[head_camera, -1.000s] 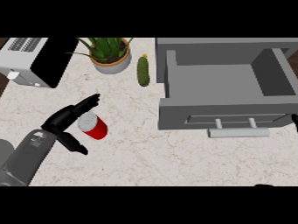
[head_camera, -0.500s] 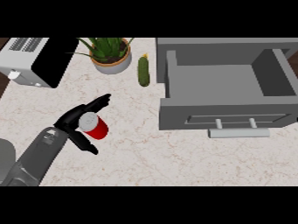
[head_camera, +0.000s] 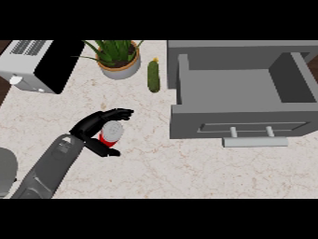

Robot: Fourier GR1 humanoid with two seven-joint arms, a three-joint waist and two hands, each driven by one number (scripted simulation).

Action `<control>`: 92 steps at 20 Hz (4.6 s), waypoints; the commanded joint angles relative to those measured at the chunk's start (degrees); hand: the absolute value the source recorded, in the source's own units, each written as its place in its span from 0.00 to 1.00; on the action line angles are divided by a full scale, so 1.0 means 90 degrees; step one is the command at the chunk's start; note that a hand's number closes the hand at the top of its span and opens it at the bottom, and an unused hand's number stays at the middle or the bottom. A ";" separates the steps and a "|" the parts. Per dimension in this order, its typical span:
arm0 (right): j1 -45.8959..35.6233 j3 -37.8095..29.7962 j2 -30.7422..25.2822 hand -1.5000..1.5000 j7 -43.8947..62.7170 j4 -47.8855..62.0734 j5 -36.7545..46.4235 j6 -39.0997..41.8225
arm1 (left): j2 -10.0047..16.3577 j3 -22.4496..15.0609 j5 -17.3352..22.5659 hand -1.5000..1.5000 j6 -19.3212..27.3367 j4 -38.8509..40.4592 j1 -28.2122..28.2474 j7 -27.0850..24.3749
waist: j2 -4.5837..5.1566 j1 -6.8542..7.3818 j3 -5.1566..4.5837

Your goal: Pick up the can, place it into the drawer and close the drawer

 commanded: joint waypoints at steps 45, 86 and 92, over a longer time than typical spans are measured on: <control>0.0635 -0.0423 0.0024 0.00 0.0058 -0.0827 -0.0602 0.0142 | -0.1303 -0.0105 0.1767 1.00 0.5092 -0.6580 -0.0345 0.6409 | -0.0036 0.0020 0.0008; -0.0904 -0.0153 -0.0036 0.00 -0.0082 0.0632 0.0147 -0.0112 | -0.1304 -0.2056 0.4505 1.00 0.7084 -0.1104 -0.5242 0.5483 | 0.0113 -0.0399 0.0024; -0.0784 -0.0392 -0.0140 0.00 -0.0089 0.0689 -0.0142 0.0015 | -0.1304 -0.2430 0.4631 1.00 0.7395 -0.0696 -0.5179 0.5128 | 0.0135 -0.0553 0.0029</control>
